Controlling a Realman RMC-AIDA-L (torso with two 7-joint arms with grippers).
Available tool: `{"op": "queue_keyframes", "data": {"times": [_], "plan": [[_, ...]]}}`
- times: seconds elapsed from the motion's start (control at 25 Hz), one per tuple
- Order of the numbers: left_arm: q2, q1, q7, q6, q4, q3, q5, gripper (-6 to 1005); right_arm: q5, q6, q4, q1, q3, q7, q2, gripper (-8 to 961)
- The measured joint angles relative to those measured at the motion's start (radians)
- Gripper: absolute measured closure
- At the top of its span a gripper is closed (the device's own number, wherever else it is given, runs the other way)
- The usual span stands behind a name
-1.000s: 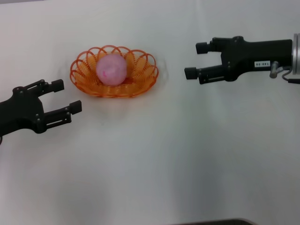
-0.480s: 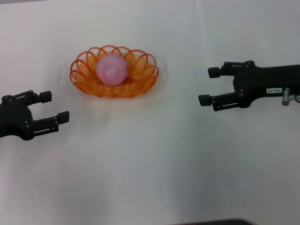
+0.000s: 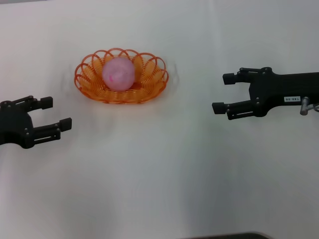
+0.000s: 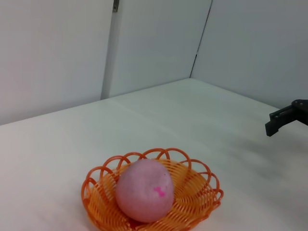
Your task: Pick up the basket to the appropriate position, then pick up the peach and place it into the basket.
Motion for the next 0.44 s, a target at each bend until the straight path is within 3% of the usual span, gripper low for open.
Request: {"op": "queue_keyframes", "data": {"times": [0.44], "plan": [[0.0,0.001,-0.001,0.0,0.0,-0.002,0.0,202,0.0,0.002,0.0,0.009,-0.001,0.0,0.0,-6]]}}
